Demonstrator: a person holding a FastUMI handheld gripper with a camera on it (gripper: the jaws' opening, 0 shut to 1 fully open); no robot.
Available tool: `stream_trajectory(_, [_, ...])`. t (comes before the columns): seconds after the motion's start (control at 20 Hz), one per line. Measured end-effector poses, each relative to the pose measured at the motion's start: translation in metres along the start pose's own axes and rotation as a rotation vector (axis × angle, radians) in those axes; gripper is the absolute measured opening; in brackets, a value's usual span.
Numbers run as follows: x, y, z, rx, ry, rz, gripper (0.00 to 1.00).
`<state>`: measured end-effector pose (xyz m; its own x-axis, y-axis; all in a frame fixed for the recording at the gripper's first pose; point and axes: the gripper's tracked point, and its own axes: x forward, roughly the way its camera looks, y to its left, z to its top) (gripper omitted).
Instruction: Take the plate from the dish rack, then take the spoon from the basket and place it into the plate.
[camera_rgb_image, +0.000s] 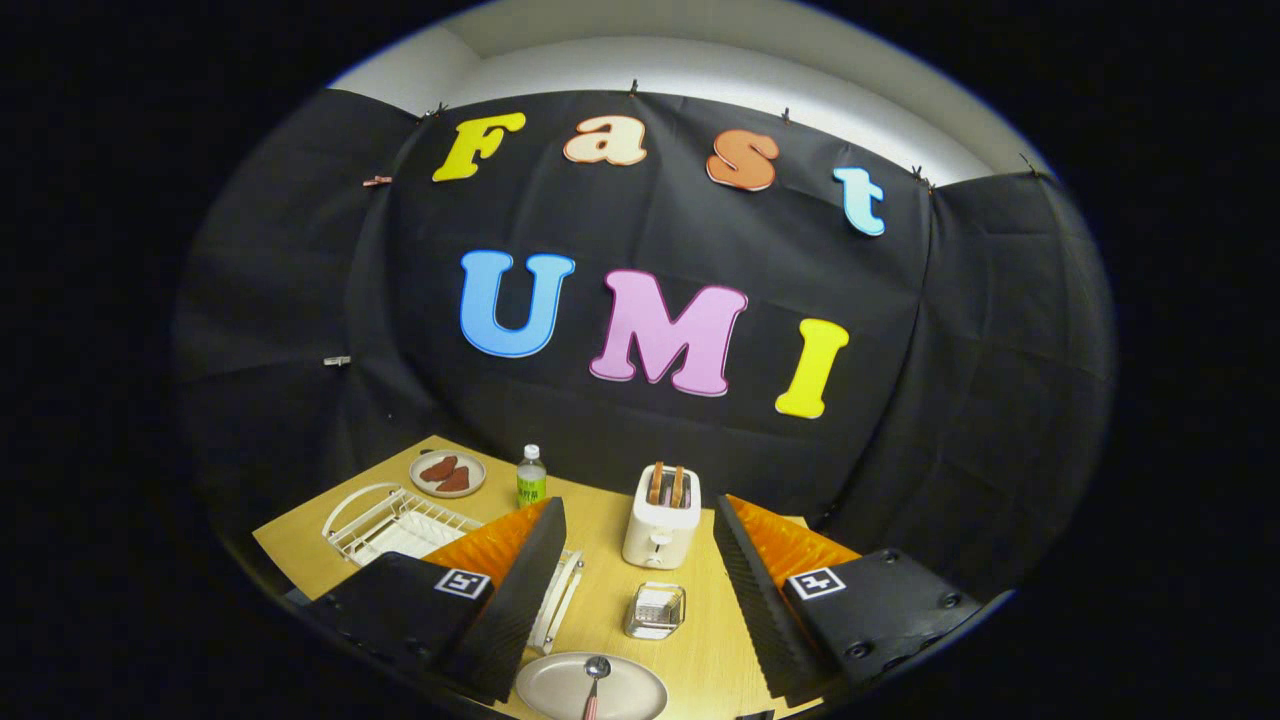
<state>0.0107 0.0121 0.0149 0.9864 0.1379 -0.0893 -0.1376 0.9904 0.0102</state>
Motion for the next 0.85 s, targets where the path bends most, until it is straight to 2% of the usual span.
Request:
stream_trajectory(0.3, [-0.009,-0.004,0.034,-0.031,-0.102,-0.041,0.93])
stream_trajectory(0.4, [-0.011,-0.004,0.035,-0.031,-0.106,-0.048,0.96])
stream_trajectory(0.85, [-0.009,0.000,0.024,-0.039,-0.083,-0.048,0.96])
